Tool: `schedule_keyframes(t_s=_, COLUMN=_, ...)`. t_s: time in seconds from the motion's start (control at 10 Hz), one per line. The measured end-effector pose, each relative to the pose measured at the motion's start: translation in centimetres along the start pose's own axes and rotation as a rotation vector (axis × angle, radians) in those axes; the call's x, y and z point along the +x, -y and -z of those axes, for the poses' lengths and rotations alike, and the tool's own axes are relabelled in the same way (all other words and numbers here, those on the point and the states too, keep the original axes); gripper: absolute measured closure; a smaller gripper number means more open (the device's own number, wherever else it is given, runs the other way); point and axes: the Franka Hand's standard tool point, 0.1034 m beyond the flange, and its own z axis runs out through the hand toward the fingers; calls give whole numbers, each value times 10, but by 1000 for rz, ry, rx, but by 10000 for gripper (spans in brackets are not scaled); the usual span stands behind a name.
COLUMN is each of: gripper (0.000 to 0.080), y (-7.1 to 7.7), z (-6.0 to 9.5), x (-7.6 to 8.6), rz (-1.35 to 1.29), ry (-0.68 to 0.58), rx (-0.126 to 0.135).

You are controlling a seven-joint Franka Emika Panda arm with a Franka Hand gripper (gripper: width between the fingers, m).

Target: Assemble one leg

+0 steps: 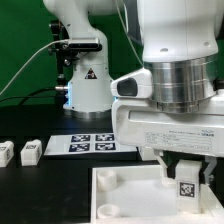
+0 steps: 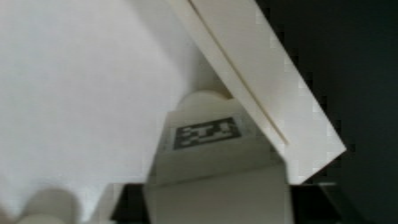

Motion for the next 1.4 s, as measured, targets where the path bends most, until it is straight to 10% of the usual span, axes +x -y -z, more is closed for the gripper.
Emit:
schedule_keyframes(t_s=1.1, gripper=506, y=-1, z=0, x=1, rz=-1159, ry=38, rx=14)
schedule_keyframes(t_s=1.3, gripper=246, y=-1, z=-2, x=0, rz=-1157, ry=38, rx=12)
schedule_keyframes(t_s=1.4, gripper=246, y=-1, z=-2, x=0, rz=-1156, ry=38, rx=12)
